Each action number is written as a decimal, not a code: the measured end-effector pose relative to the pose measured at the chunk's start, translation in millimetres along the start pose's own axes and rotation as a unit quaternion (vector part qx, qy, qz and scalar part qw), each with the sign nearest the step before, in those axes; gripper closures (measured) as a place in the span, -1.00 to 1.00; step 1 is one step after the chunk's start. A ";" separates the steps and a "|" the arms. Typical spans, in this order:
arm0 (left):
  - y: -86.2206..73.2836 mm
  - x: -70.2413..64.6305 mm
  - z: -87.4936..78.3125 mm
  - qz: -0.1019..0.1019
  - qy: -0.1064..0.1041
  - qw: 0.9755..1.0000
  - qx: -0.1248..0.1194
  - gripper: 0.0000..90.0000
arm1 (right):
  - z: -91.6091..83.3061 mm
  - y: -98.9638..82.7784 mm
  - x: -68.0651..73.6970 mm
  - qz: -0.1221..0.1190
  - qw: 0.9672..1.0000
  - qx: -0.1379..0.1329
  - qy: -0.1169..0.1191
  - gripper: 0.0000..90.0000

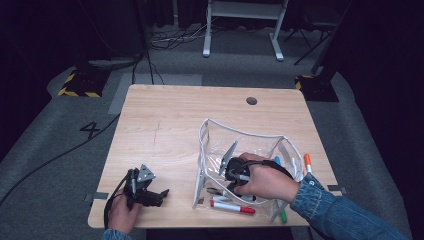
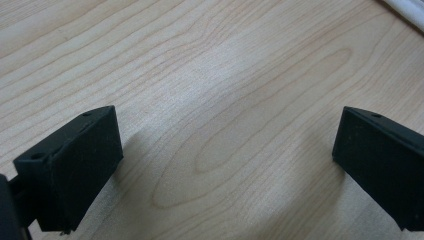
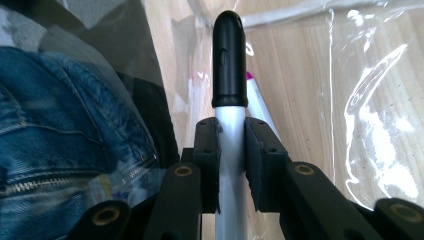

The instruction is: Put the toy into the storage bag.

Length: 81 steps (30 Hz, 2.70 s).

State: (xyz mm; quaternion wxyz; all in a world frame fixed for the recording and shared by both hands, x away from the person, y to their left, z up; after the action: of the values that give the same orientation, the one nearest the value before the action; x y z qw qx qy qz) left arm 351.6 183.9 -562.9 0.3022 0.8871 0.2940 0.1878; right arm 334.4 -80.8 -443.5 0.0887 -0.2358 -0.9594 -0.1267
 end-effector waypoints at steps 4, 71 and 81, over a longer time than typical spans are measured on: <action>0.0 0.0 0.0 0.000 0.000 1.000 0.000 -1.00 | 9.3 -3.4 -3.8 -0.012 1.000 0.021 -0.010 0.71; 0.0 0.0 0.0 0.000 0.000 1.000 0.000 -1.00 | -132.7 -183.9 -185.4 0.325 0.887 -0.281 -0.169 0.17; 0.0 -0.1 0.0 0.000 0.000 1.000 0.000 -1.00 | -82.1 -211.0 -212.0 0.369 0.882 -0.246 -0.163 0.17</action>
State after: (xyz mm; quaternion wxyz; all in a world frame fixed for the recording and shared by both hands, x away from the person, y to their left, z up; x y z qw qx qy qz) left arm 351.5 183.8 -563.0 0.3020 0.8870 0.2945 0.1880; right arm 428.4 -376.1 -456.5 -0.0893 -0.6040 -0.7422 -0.2761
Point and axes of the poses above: each handheld gripper's, and its own axes: z roughly forward along the jaws, y roughly out of its top, x roughly to its left, the point moved 7 cm from there along z, roughly forward along the jaws, and after that the axes turned 15 degrees about z, right-handed, at the moved point
